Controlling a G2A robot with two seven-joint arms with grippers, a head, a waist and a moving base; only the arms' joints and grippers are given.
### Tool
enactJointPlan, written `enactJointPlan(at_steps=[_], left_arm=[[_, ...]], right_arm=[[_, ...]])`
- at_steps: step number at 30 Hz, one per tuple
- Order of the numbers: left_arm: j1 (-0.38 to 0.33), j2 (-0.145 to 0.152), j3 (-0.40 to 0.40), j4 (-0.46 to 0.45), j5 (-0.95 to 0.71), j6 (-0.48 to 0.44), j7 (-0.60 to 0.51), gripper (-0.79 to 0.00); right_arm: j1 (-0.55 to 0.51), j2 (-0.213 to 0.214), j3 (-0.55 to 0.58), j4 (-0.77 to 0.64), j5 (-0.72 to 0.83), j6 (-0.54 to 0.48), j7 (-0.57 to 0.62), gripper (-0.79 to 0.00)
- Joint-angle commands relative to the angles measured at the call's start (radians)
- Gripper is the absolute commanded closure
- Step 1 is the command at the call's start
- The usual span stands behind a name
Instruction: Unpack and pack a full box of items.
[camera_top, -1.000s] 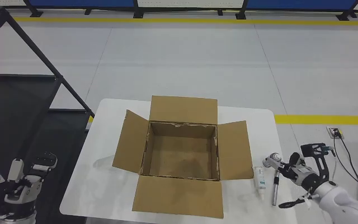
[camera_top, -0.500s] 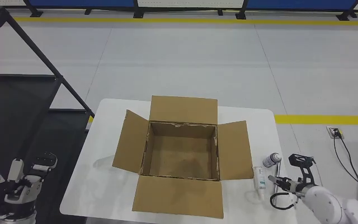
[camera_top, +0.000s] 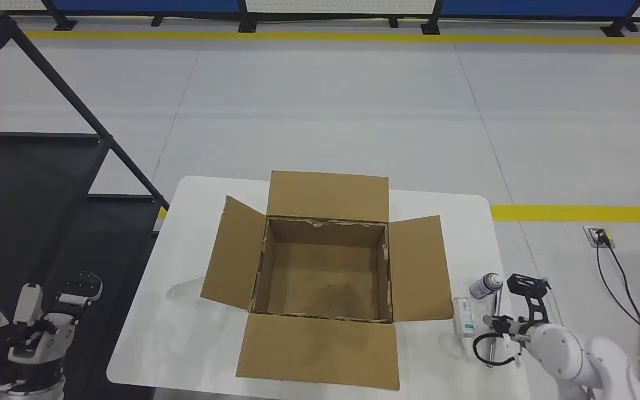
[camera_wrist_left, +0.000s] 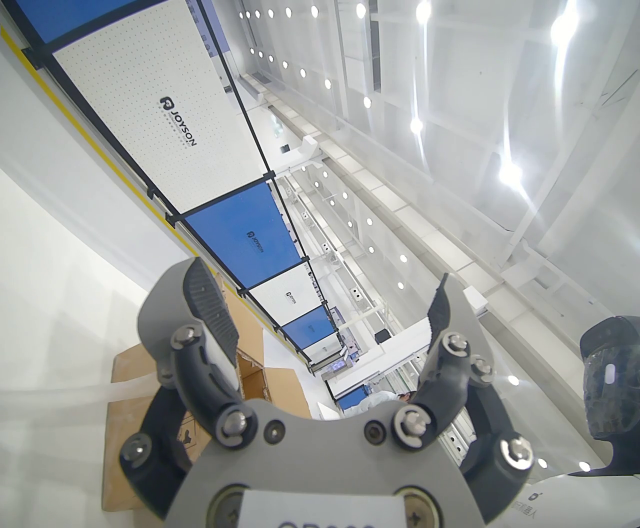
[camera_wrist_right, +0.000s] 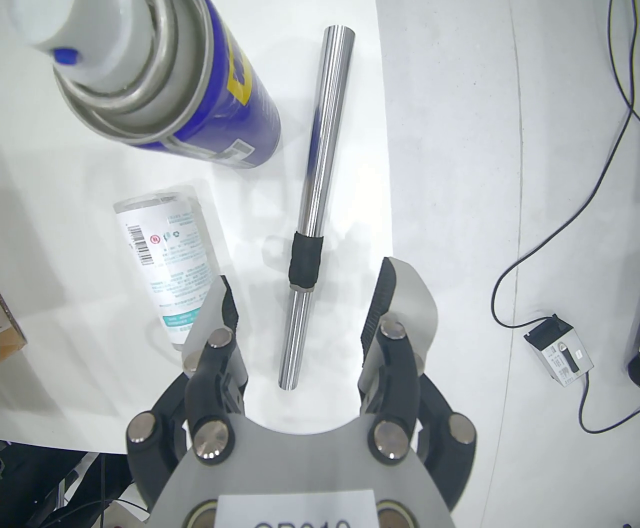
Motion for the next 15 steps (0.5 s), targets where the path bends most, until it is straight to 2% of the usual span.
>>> enactJointPlan(at_steps=[1, 5, 6, 15], left_arm=[[0.0, 0.0, 0.0, 0.0, 0.0, 0.0, 0.0, -0.785], [0.0, 0.0, 0.0, 0.0, 0.0, 0.0, 0.0, -0.785], [0.0, 0.0, 0.0, 0.0, 0.0, 0.0, 0.0, -0.785], [0.0, 0.0, 0.0, 0.0, 0.0, 0.0, 0.0, -0.785]], right_arm=[[0.017, 0.0, -0.008, 0.019, -0.004, -0.005, 0.008, -0.502], [0.056, 0.0, -0.032, 0.057, -0.027, 0.003, 0.027, -0.437], [0.065, -0.001, -0.037, 0.066, -0.029, 0.003, 0.029, -0.391], [0.102, -0.001, -0.056, 0.117, -0.029, -0.007, 0.048, -0.366]])
